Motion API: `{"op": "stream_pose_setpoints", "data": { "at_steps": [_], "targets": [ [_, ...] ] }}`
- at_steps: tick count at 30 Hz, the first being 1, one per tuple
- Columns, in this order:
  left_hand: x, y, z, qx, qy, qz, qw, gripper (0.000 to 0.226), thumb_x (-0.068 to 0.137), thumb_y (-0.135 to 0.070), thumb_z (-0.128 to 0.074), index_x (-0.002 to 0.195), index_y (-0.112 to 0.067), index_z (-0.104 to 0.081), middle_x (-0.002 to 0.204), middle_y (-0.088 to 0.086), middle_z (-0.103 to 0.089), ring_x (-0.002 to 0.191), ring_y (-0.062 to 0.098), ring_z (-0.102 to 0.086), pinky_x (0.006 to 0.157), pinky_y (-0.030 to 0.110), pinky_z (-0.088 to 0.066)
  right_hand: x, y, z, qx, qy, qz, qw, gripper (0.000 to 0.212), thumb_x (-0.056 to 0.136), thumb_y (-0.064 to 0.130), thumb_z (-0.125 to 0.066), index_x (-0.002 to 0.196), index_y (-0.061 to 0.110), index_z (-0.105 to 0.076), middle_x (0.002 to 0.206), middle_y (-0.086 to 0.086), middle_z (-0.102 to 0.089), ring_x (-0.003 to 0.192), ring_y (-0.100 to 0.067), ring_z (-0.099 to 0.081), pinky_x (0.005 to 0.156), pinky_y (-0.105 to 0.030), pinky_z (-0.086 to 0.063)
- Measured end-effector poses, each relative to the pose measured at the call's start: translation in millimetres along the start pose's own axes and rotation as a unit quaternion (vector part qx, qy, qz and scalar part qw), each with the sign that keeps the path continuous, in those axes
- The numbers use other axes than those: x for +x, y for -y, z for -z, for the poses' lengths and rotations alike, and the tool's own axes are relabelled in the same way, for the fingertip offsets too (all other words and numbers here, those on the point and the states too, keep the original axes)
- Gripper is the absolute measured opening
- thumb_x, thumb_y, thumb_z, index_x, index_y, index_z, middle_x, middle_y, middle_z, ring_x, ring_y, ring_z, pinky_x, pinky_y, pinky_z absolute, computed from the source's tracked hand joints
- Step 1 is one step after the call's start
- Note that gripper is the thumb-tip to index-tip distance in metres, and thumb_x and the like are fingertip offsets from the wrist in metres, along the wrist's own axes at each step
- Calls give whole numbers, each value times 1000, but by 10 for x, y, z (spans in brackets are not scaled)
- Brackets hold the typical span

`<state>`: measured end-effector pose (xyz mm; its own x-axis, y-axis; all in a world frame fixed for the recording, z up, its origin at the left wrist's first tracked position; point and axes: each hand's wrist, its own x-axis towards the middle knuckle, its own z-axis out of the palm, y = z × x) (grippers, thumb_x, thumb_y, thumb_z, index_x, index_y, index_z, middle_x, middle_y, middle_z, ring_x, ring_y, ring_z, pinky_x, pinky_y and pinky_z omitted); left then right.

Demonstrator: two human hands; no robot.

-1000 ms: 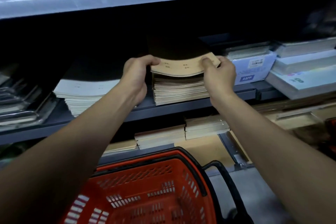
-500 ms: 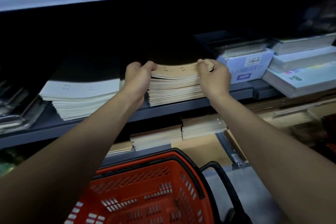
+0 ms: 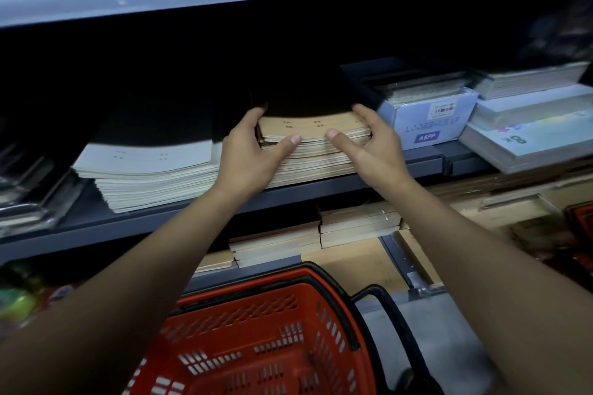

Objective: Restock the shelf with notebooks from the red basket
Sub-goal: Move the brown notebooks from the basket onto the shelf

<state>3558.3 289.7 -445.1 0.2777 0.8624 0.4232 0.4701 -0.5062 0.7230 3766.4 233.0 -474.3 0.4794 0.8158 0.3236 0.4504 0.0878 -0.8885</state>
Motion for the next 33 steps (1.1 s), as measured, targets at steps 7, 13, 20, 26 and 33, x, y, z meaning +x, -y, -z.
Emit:
{"op": "stream_pose_setpoints", "data": {
  "at_steps": [7,13,20,26,33],
  "targets": [
    [24,68,10,0,-20,10,1000,73,88,-49,-75,148,-15,-53,134,-2,-68,125,12,-62,108,38,-51,19,15,4,-34,1,17,999,87,82,53,-83,155,19,-49,152,1,-56,139,-10,-50,114,-25,-39],
    [-49,51,-30,21,-38,2,999,71,92,-47,-72,152,-16,-49,144,-1,-62,134,15,-56,112,37,-47,17,9,27,-65,17,30,997,89,84,58,-79,156,19,-46,153,1,-55,142,-13,-48,116,-28,-39],
    [-121,23,-29,36,-10,-24,999,69,99,-37,-67,157,-17,-36,142,-9,-59,127,6,-54,104,20,-43,-31,18,43,-104,49,47,992,94,92,55,-72,164,15,-27,164,-2,-41,150,-17,-37,117,-29,-32],
    [-303,116,-5,7,31,-40,999,71,95,-28,-70,155,-33,-32,145,-16,-54,134,6,-51,113,39,-45,-160,9,70,-144,47,59,987,93,95,48,-72,164,16,-19,156,-3,-45,145,-19,-40,108,-28,-33],
    [-632,73,163,-30,73,-27,997,72,98,-8,-66,137,-56,-30,123,-47,-46,113,-31,-45,91,5,-46,-380,32,106,-181,27,37,982,90,91,52,-66,161,26,-15,145,-3,-54,131,-25,-55,104,-54,-51]
  ]
}}
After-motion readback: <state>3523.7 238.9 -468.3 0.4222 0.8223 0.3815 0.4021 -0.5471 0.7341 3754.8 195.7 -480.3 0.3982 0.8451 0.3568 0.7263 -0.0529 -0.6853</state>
